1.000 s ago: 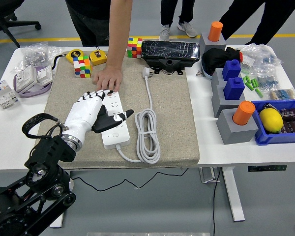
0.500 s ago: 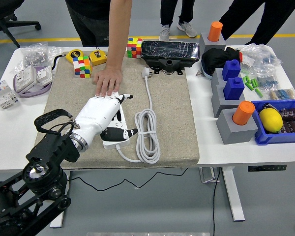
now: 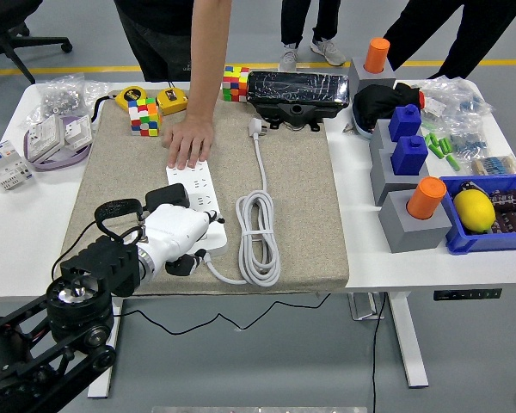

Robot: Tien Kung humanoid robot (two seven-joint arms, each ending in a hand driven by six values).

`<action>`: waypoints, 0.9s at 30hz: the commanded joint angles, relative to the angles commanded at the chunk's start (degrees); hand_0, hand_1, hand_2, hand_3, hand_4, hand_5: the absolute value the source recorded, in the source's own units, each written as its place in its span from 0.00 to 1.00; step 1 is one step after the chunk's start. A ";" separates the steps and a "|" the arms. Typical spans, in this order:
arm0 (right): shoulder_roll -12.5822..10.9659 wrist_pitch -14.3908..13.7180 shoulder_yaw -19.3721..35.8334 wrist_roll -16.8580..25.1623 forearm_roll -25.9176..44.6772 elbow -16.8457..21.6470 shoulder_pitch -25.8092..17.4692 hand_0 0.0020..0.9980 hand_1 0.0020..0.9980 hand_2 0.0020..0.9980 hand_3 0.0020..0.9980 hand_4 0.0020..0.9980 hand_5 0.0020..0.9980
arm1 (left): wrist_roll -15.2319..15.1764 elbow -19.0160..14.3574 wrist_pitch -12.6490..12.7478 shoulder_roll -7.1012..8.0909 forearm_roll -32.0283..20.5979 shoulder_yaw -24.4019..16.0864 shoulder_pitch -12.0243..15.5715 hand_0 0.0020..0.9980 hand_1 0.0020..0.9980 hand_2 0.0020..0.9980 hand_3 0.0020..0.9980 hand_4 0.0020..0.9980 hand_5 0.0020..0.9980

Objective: Pick up the plug,place it near the board,insert it into the board,press the button

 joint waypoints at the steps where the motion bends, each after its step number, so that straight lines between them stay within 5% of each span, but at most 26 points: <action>1: 0.02 0.00 -0.09 0.03 0.10 0.00 -0.02 0.79 0.70 0.71 0.76 1.00 1.00 | -0.51 0.97 0.80 -0.10 0.00 0.06 0.01 0.18 0.00 0.10 0.84 0.61 0.00; 12: 0.05 -0.12 -0.06 -0.09 -0.05 0.00 -0.21 0.79 0.69 0.71 0.76 1.00 1.00 | -1.28 5.85 1.92 -0.34 0.00 -0.10 0.48 0.19 0.00 0.11 0.83 0.61 0.00; 27: 0.01 -0.04 -0.17 -0.06 0.20 0.00 -0.13 0.79 0.70 0.71 0.76 1.00 1.00 | -1.76 6.97 3.22 -0.19 0.00 -0.31 0.29 0.19 0.00 0.11 0.80 0.59 0.00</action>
